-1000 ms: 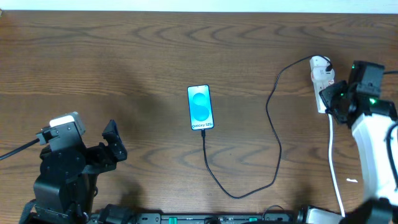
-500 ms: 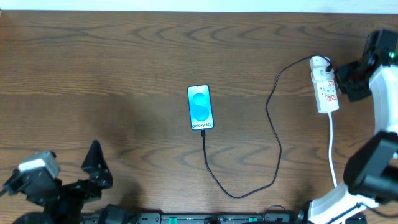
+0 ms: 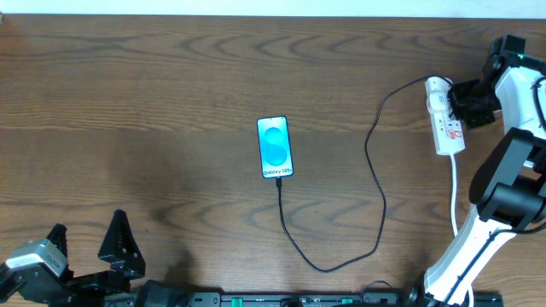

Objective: Plug charger to phone and switch on socket

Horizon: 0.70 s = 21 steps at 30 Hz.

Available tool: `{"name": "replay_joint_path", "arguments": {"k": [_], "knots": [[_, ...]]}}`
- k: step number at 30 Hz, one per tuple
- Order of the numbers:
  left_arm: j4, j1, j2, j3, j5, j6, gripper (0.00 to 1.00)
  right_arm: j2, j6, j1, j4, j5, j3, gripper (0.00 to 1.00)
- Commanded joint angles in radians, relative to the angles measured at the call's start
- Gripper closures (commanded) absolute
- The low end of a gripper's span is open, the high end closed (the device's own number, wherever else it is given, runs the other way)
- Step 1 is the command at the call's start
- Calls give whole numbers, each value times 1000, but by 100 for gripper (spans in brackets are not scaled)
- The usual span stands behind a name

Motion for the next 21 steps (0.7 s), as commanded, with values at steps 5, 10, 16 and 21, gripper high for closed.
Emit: {"name": "replay_joint_path", "arguments": {"k": [5,10,16,21], "knots": [[-2,3,-10,-3,-13,3,2,6,39,-15,27,-6,27,99],[-2,3,-10,-3,-13,3,2,6,48,-27,46,-6,27,99],[-2,3,-10,-3,-13,3,2,6,56,-31,71,-24,27,99],[-2,2,-10,-3,-13,2,2,6,71,-31,85,-47,27,99]]}}
